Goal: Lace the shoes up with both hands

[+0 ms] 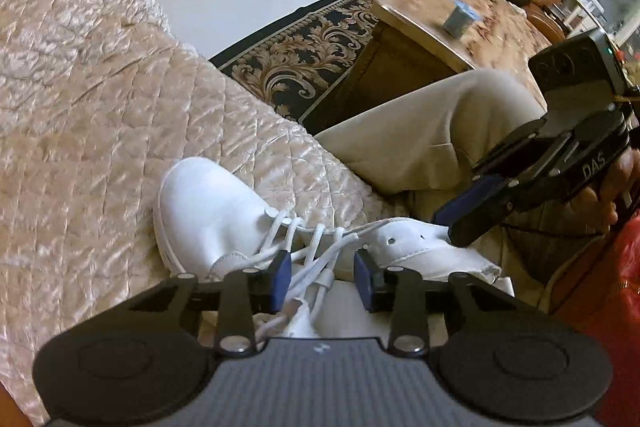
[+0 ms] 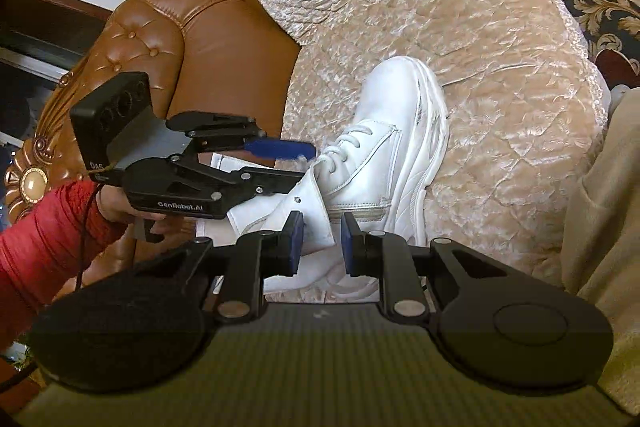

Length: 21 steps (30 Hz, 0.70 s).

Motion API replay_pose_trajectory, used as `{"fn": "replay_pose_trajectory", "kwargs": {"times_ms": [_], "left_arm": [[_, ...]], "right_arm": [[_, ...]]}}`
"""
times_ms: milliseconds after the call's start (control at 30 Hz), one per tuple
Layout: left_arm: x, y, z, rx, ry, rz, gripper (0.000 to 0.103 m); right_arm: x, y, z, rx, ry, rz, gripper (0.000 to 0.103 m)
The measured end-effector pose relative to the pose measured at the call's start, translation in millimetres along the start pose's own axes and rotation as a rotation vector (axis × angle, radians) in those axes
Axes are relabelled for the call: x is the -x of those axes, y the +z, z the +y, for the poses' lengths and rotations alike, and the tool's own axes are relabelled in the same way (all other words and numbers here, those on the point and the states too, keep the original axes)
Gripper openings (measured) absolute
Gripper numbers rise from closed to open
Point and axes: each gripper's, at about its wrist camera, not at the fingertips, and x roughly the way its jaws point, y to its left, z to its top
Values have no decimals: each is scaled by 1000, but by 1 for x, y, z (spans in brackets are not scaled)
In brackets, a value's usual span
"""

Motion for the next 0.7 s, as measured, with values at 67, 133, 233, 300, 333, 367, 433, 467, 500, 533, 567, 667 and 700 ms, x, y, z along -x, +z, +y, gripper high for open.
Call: {"fn": "replay_pose_trajectory", "kwargs": {"times_ms": [67,133,233,300,333,367,433,467,500,533,567,667,700], "left_arm": [[0,-1,1,11,-27,-6,24],[2,-5,8,58,-69,-21,13],[7,-13,19,160,-117,-74,8],[10,-17,19,165,-104,-95,7],[13,-18,17,159,-85,-101,6],[16,-18,15,147,-61,-102,3],[27,-15,6,105,-6,-96,3],[32,-13,-1,56,42,-75,3],[32,-10,-10,-24,110,-30,3],[29,-7,-21,-116,182,25,3],[27,-5,-32,-208,253,81,2],[12,5,-59,-446,394,246,3],[7,7,-68,-515,422,290,3]], "right_arm": [[1,0,0,-6,0,-5,25],[0,1,0,-8,3,-9,25],[0,0,1,-9,6,-14,25],[0,0,2,-10,7,-17,25],[0,0,2,-8,6,-17,25],[0,1,3,-6,5,-17,25],[-1,1,3,-6,3,-14,26],[-2,1,3,-6,2,-13,27],[-2,1,3,-7,1,-13,28],[-2,1,3,-8,0,-13,28],[-3,1,2,-11,1,-13,29],[-5,0,2,-16,1,-11,31],[-5,0,2,-16,0,-11,31]]}}
